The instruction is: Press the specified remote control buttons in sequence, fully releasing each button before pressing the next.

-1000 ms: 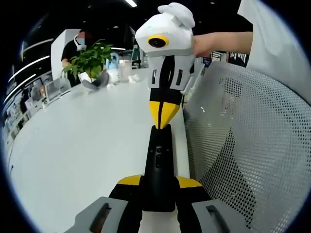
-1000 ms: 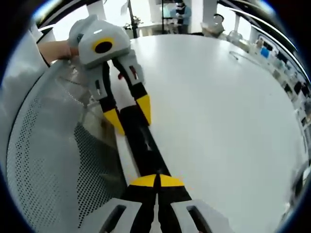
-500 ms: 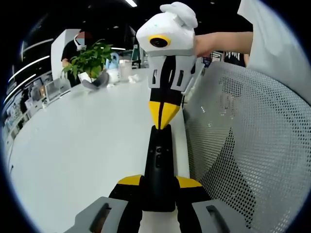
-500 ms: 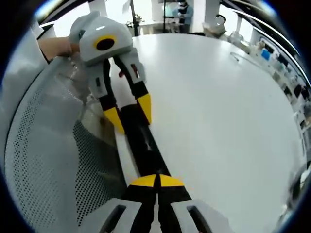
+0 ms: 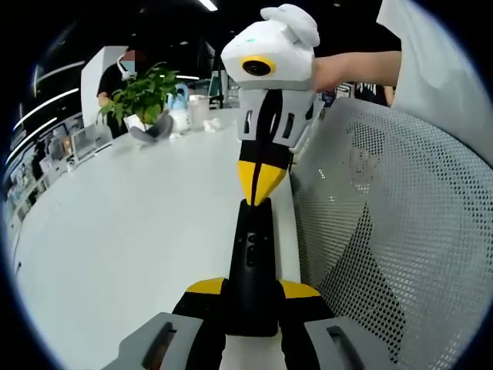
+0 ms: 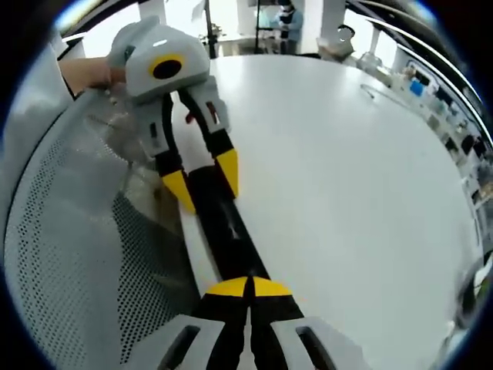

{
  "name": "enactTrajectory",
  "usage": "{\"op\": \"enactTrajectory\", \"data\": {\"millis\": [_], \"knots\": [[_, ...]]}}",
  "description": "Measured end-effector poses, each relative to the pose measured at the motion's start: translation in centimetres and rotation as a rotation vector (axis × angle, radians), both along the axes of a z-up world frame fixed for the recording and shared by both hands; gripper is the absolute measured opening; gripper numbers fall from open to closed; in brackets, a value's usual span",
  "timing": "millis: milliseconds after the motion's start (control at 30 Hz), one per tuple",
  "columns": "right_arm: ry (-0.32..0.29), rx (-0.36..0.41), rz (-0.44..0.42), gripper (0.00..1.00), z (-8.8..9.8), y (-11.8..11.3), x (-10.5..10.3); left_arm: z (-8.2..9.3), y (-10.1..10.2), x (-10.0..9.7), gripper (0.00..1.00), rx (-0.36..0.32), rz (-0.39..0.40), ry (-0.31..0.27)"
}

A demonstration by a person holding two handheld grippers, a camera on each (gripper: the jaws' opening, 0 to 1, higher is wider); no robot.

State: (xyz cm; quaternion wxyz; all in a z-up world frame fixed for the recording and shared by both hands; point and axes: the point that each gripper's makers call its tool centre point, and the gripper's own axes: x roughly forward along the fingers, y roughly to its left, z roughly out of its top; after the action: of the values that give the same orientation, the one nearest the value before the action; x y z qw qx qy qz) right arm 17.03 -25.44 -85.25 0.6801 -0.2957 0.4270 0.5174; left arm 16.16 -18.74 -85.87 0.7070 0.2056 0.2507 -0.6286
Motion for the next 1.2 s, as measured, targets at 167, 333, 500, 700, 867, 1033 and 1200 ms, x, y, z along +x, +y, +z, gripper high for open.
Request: {"op": "enactTrajectory", "data": {"millis": [167,333,500,700,867,1033,1200], "knots": [[0.009,0.009,-0.01,0.0,0.0,0.0,0.0,0.0,0.0,0.0,0.25,0.0,0.0,0.0],[-0.005,0.028,-0.021,0.0,0.0,0.0,-0.1,0.0,0.0,0.0,0.25,0.0,0.0,0.0],[-0.053,0.042,-0.01,0.0,0.0,-0.1,-0.2,0.0,0.0,0.0,0.25,-0.001,0.001,0.0],[-0.055,0.067,-0.032,0.0,0.2,0.0,0.0,0.0,0.0,0.0,0.25,-0.001,0.001,-0.001],[-0.053,0.091,-0.034,0.0,0.5,0.5,-0.1,0.0,0.0,0.0,0.25,-0.001,0.002,-0.002],[-0.052,0.091,-0.004,0.0,0.6,1.0,-0.1,0.0,0.0,0.0,0.25,-0.001,0.002,-0.001],[-0.051,0.086,0.016,0.0,0.5,1.2,-0.2,0.0,0.0,0.0,0.25,0.0,0.003,-0.001]]}}
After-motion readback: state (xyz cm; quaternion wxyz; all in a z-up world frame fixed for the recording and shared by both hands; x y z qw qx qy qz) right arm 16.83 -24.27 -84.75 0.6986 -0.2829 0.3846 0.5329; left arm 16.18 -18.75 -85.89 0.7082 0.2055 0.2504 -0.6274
